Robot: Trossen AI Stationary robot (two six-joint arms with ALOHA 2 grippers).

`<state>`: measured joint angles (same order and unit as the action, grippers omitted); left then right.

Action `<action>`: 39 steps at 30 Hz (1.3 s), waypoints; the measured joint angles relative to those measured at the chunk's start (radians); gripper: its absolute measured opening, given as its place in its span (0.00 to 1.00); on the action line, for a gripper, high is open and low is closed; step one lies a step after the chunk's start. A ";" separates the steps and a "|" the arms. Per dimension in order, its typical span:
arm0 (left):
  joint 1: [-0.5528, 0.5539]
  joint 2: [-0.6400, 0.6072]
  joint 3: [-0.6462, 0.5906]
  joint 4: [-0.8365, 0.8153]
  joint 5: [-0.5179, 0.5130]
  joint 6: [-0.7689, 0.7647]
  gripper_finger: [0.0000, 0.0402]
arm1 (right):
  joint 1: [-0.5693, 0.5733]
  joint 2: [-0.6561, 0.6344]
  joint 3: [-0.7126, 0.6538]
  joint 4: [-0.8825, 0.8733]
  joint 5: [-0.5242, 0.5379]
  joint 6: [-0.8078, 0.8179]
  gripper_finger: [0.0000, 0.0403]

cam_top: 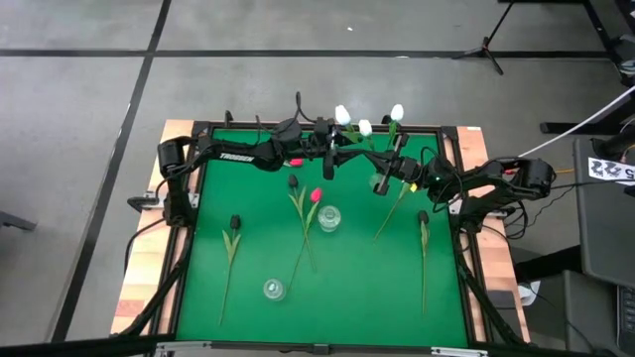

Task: Sort flowers into vase by color
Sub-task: Put the white tulip into the top transparent flower vase

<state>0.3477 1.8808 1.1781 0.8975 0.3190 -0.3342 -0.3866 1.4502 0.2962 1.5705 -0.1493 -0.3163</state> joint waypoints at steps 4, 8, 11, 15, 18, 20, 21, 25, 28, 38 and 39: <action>0.003 0.000 0.001 -0.002 0.002 0.009 0.49 | 0.000 0.000 0.000 0.000 0.000 0.003 0.00; 0.006 -0.001 0.001 0.000 0.001 0.012 0.41 | 0.000 0.000 0.000 0.000 -0.001 0.003 0.00; 0.005 0.000 0.001 -0.008 0.000 0.029 0.29 | 0.000 0.000 0.000 0.000 -0.001 0.004 0.00; 0.005 0.000 0.001 -0.004 0.001 0.060 0.12 | 0.000 0.000 0.000 -0.001 0.000 0.006 0.00; 0.005 0.000 0.001 -0.004 -0.002 0.068 0.03 | 0.000 0.000 0.000 0.000 0.000 0.006 0.00; 0.005 0.000 0.001 -0.004 -0.001 0.080 0.02 | 0.000 0.000 0.000 -0.001 0.000 0.006 0.00; 0.005 0.000 0.001 -0.005 -0.004 0.082 0.02 | 0.000 0.000 0.000 -0.001 0.000 0.006 0.00; 0.005 0.000 0.001 -0.005 -0.016 0.083 0.02 | 0.000 0.000 0.000 -0.001 0.009 0.015 0.02; 0.005 0.000 0.001 -0.012 -0.020 0.094 0.01 | 0.000 0.000 0.000 -0.004 0.014 0.046 0.06; 0.005 0.000 0.000 -0.033 -0.037 0.126 0.01 | 0.000 0.000 0.000 0.000 0.025 0.051 0.21; 0.005 0.000 0.000 -0.035 -0.040 0.129 0.01 | 0.000 0.000 0.000 0.000 0.025 0.054 0.22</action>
<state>0.3523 1.8805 1.1782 0.8628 0.2785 -0.2056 -0.3866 1.4506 0.2962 1.5700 -0.1246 -0.2628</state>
